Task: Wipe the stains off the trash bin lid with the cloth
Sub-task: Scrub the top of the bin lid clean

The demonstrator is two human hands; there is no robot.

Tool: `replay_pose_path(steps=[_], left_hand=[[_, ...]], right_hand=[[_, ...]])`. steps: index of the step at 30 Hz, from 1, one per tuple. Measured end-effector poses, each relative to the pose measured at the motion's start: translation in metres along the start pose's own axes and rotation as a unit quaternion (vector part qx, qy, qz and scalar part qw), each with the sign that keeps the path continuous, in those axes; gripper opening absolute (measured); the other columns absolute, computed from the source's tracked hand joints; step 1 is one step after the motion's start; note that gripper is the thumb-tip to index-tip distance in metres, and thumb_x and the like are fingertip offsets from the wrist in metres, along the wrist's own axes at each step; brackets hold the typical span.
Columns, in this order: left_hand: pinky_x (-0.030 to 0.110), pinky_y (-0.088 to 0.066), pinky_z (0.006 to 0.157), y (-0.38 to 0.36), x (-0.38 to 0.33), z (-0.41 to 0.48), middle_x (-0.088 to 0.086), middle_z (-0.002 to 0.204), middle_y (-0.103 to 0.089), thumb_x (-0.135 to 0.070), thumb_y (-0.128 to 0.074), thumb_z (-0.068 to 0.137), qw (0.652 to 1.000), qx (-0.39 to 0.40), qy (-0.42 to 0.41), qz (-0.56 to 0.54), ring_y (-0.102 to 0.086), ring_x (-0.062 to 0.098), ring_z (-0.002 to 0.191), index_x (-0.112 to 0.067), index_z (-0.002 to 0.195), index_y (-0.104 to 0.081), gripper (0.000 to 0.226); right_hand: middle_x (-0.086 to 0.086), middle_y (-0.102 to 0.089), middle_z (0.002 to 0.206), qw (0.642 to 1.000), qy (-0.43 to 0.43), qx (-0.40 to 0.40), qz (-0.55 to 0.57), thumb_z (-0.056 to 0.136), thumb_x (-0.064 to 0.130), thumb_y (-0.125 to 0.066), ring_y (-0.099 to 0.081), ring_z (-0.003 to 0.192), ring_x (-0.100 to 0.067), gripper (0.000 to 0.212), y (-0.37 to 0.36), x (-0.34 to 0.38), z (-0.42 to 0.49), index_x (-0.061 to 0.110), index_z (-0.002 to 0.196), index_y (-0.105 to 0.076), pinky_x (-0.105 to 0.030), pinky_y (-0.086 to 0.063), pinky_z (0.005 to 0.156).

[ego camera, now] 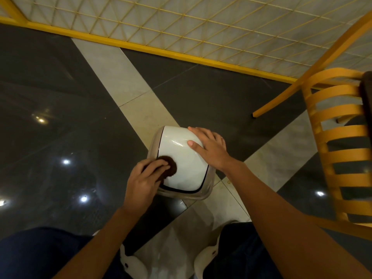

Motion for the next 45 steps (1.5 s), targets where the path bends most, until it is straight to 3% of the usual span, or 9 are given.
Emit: replay_pose_path(steps=[6, 13, 16, 19, 26, 31, 37, 42, 45], left_hand=[[0.024, -0.031, 0.098, -0.013, -0.009, -0.021, -0.004, 0.121, -0.048, 0.009, -0.074, 0.067, 0.990, -0.050, 0.127, -0.048, -0.041, 0.021, 0.102, -0.005, 0.112, -0.065, 0.048], [0.025, -0.039, 0.097, -0.024, -0.004, -0.031, -0.002, 0.120, -0.056, -0.012, -0.058, 0.082, 0.992, -0.009, 0.091, -0.087, -0.042, 0.018, 0.107, -0.009, 0.111, -0.065, 0.030], [0.014, -0.029, 0.101, -0.010, -0.004, 0.006, 0.008, 0.118, -0.061, -0.005, -0.063, 0.081, 0.982, -0.049, 0.154, -0.095, -0.037, 0.017, 0.108, -0.008, 0.114, -0.064, 0.033], [0.024, -0.030, 0.096, 0.000, -0.002, 0.051, 0.005, 0.118, -0.062, -0.015, -0.063, 0.086, 0.970, -0.068, 0.214, -0.096, -0.040, 0.017, 0.111, -0.013, 0.117, -0.063, 0.031], [0.020, -0.022, 0.099, -0.009, 0.003, 0.101, 0.004, 0.116, -0.065, -0.027, -0.057, 0.090, 0.976, -0.025, 0.207, -0.065, -0.055, 0.021, 0.112, -0.014, 0.110, -0.065, 0.025], [0.021, -0.025, 0.107, -0.003, -0.010, 0.075, 0.004, 0.116, -0.065, -0.020, -0.062, 0.087, 0.993, -0.022, 0.093, -0.072, -0.055, 0.019, 0.116, -0.010, 0.110, -0.066, 0.026], [0.021, -0.031, 0.095, -0.009, -0.008, 0.104, 0.009, 0.112, -0.066, -0.022, -0.060, 0.089, 0.980, 0.006, 0.185, -0.077, -0.057, 0.023, 0.108, -0.009, 0.111, -0.065, 0.027], [0.029, -0.035, 0.106, -0.010, -0.022, 0.071, 0.005, 0.113, -0.066, -0.025, -0.058, 0.087, 0.993, -0.027, 0.055, -0.100, -0.054, 0.014, 0.111, -0.009, 0.111, -0.065, 0.030], [0.031, -0.039, 0.102, -0.008, -0.016, 0.079, 0.007, 0.111, -0.067, -0.023, -0.060, 0.087, 0.994, -0.024, 0.066, -0.089, -0.057, 0.019, 0.109, -0.008, 0.110, -0.066, 0.027]], right_hand=[[0.008, -0.022, 0.149, 1.000, -0.001, 0.001, 0.005, 0.094, 0.055, -0.030, -0.015, 0.137, -0.026, 0.048, -0.001, 0.000, -0.001, 0.045, 0.141, -0.021, -0.052, -0.004, 0.114], [0.008, -0.023, 0.149, 1.000, 0.005, -0.008, 0.017, 0.093, 0.056, -0.030, -0.015, 0.136, -0.027, 0.049, 0.000, 0.001, -0.001, 0.045, 0.140, -0.022, -0.052, -0.006, 0.114], [0.007, -0.023, 0.149, 1.000, 0.005, -0.006, 0.017, 0.093, 0.056, -0.030, -0.016, 0.135, -0.027, 0.049, -0.002, 0.000, 0.000, 0.045, 0.140, -0.021, -0.050, -0.007, 0.113], [0.007, -0.022, 0.149, 1.000, -0.001, -0.008, 0.013, 0.094, 0.054, -0.032, -0.015, 0.136, -0.026, 0.049, -0.002, -0.001, -0.001, 0.045, 0.141, -0.021, -0.049, -0.007, 0.113], [0.006, -0.023, 0.149, 1.000, 0.000, -0.008, 0.015, 0.093, 0.055, -0.033, -0.015, 0.136, -0.027, 0.052, -0.005, -0.001, 0.000, 0.041, 0.142, -0.019, -0.048, -0.015, 0.112], [0.004, -0.023, 0.150, 1.000, 0.001, -0.008, 0.021, 0.094, 0.052, -0.033, -0.013, 0.135, -0.028, 0.053, -0.001, 0.001, -0.001, 0.037, 0.143, -0.020, -0.045, -0.014, 0.112], [0.005, -0.022, 0.150, 1.000, -0.001, -0.004, 0.008, 0.094, 0.053, -0.032, -0.014, 0.136, -0.028, 0.053, -0.002, 0.000, 0.002, 0.038, 0.143, -0.019, -0.046, -0.015, 0.112], [0.004, -0.021, 0.151, 1.000, 0.011, 0.008, 0.006, 0.095, 0.051, -0.032, -0.012, 0.136, -0.029, 0.052, 0.000, 0.000, 0.001, 0.037, 0.144, -0.020, -0.044, -0.013, 0.112], [0.004, -0.021, 0.151, 1.000, 0.012, 0.009, 0.013, 0.095, 0.050, -0.032, -0.011, 0.136, -0.029, 0.052, 0.000, 0.002, 0.001, 0.037, 0.144, -0.020, -0.044, -0.014, 0.112]])
Point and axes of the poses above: each hand's wrist, its own z-axis towards the middle knuckle, its own y-axis out of the back of the hand, x = y × z, the point moved 5 cm from there along z, towards the middle knuckle
